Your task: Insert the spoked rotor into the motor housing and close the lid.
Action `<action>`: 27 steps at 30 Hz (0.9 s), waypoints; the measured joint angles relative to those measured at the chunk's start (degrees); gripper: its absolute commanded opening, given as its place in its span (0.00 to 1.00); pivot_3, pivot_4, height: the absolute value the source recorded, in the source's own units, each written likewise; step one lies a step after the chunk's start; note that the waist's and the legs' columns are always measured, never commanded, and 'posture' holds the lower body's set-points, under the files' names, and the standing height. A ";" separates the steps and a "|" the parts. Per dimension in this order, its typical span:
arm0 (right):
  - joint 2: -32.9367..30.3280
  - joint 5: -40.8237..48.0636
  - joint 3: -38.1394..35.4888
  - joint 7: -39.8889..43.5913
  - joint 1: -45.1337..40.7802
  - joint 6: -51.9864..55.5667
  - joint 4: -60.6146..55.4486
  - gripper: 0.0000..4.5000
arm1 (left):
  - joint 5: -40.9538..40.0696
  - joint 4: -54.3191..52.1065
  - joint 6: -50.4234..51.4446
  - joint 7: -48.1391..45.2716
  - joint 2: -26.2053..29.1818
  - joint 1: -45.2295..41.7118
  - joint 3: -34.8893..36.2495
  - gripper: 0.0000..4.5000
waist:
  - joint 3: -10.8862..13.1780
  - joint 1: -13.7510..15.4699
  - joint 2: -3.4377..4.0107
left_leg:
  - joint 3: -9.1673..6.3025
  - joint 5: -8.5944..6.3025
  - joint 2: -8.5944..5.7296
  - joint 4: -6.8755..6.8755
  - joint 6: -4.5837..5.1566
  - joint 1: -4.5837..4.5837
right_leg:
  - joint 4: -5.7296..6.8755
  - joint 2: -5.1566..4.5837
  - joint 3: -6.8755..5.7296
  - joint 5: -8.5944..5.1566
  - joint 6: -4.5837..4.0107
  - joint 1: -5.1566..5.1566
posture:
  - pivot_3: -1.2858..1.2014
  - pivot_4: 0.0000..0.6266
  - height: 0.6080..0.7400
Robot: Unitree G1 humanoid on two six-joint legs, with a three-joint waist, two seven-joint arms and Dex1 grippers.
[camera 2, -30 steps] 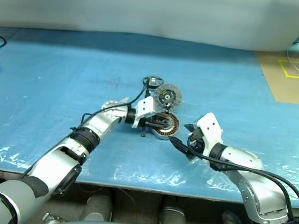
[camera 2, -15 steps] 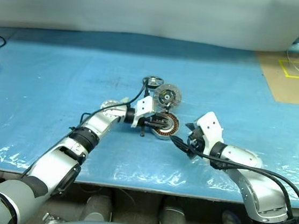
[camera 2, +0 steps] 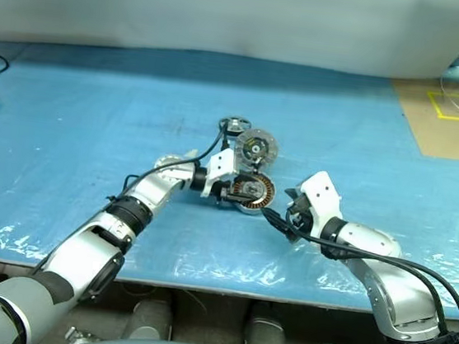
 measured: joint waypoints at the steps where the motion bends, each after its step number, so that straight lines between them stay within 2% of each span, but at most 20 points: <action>1: 0.00 0.00 0.00 0.00 -0.07 0.11 0.00 0.85 | -0.10 -0.34 -0.07 -0.12 0.15 0.26 0.03 0.68 | 0.00 -0.01 0.00 | 0.00 0.00 0.00 -0.01 0.00 0.00 | 0.00 0.00 -0.01 0.04 0.07 0.00 | 0.52 0.24 1.00; 5: 0.01 0.04 0.00 0.04 -0.44 0.38 0.00 0.85 | -1.86 -4.65 0.52 -2.01 1.23 2.58 0.33 0.68 | 0.00 -0.07 0.00 | 0.00 0.00 0.02 -0.06 0.00 0.00 | -0.02 0.01 -0.02 0.07 0.11 -0.02 | 0.52 0.24 1.00; 11: 0.86 1.56 -0.26 0.52 -2.67 0.62 0.03 0.85 | -6.53 -18.61 5.12 -3.76 5.75 8.30 2.39 0.68 | 0.02 -0.17 0.03 | 0.01 0.00 0.03 -0.05 0.00 -0.02 | -0.01 0.01 -0.02 -0.05 -0.08 -0.05 | 0.52 0.24 1.00; 14: 1.20 2.07 -0.03 1.21 -4.56 0.53 0.72 0.72 | -8.20 -23.64 7.15 -4.22 8.58 11.10 3.07 0.69 | 0.02 -0.18 0.04 | 0.02 0.00 0.03 -0.03 0.00 -0.02 | -0.01 0.01 -0.02 -0.05 -0.08 -0.06 | 0.52 0.24 1.00; 19: 3.01 1.51 4.01 3.17 -10.08 -0.96 6.15 0.33 | -13.57 -34.01 13.28 -6.49 14.11 17.30 4.95 0.69 | 0.04 -0.44 0.08 | 0.03 0.00 0.09 -0.08 -0.01 -0.03 | 0.00 0.05 -0.05 -0.07 -0.12 -0.10 | 0.52 0.24 1.00; 23: 5.95 0.14 6.92 4.35 -13.13 -2.57 13.76 0.02 | -14.36 -35.39 15.01 -5.84 16.00 20.12 6.01 0.69 | 0.05 -0.40 0.09 | 0.03 0.00 0.09 -0.02 -0.01 -0.01 | 0.00 0.03 -0.08 -0.07 -0.12 -0.15 | 0.52 0.24 1.00; 27: 6.68 -1.60 8.75 6.50 -16.10 -4.48 20.38 0.01 | -14.35 -35.70 15.03 -3.96 16.40 22.02 6.29 0.69 | 0.05 -0.42 0.09 | 0.03 0.00 0.10 -0.01 -0.01 -0.02 | 0.01 0.04 -0.10 -0.07 -0.12 -0.17 | 0.52 0.24 1.00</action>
